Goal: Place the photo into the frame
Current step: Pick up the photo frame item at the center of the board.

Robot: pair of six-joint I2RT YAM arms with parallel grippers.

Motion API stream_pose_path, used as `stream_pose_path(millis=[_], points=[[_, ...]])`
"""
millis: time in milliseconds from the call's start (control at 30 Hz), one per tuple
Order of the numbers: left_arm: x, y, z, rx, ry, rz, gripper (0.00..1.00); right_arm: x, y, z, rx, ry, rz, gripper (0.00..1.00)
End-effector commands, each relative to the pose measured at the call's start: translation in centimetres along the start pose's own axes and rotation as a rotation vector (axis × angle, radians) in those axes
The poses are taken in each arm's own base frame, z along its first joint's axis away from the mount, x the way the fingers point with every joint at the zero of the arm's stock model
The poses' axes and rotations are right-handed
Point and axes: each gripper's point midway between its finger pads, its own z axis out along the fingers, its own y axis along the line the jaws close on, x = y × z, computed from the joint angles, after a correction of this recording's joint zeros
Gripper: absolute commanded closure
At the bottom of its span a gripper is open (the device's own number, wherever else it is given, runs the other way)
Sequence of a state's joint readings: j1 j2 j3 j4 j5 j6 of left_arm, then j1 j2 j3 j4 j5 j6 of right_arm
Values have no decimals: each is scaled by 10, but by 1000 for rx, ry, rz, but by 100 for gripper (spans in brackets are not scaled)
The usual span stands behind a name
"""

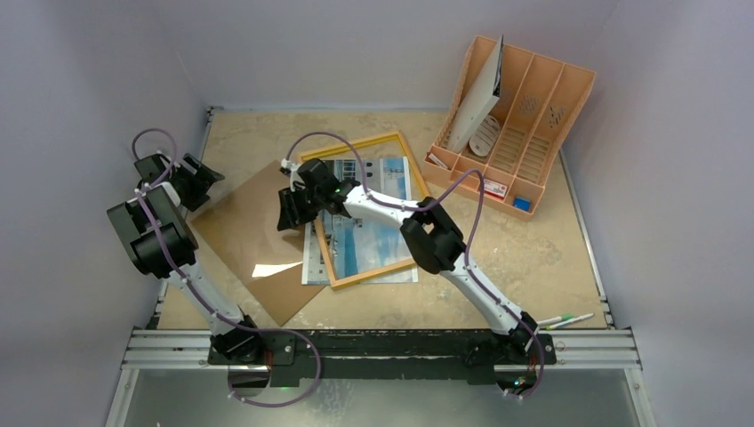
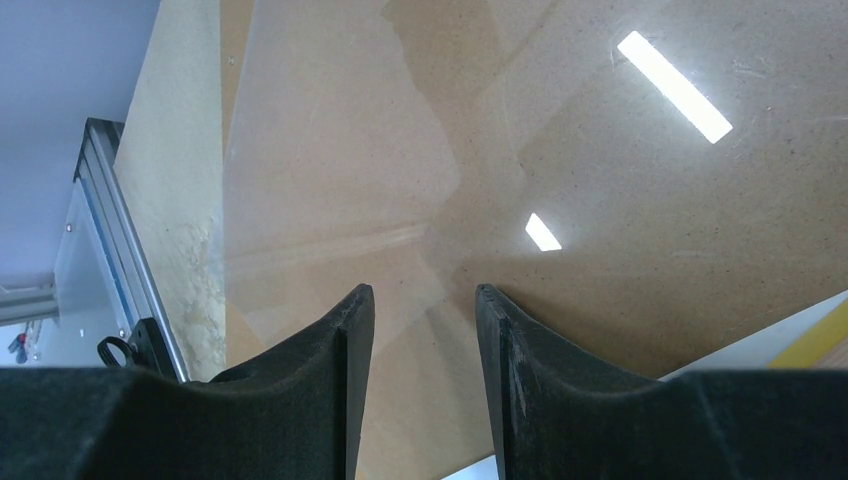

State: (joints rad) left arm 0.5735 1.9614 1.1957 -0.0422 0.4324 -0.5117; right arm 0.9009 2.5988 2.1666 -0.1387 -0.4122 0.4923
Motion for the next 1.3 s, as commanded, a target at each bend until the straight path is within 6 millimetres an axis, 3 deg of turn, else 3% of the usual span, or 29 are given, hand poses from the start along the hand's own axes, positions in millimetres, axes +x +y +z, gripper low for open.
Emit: stream_pose_path(millis=[0, 200, 533, 1267], points=[[58, 13, 4, -3, 216, -86, 22, 138, -133, 3, 369, 371, 137, 52], [69, -3, 1, 96, 239, -140, 24, 145, -132, 7, 341, 396, 135, 53], [58, -42, -15, 294, 211, -140, 28, 146, -129, 9, 312, 408, 123, 53], [65, -68, -21, 468, 332, -227, 42, 144, -128, 8, 283, 403, 127, 54]])
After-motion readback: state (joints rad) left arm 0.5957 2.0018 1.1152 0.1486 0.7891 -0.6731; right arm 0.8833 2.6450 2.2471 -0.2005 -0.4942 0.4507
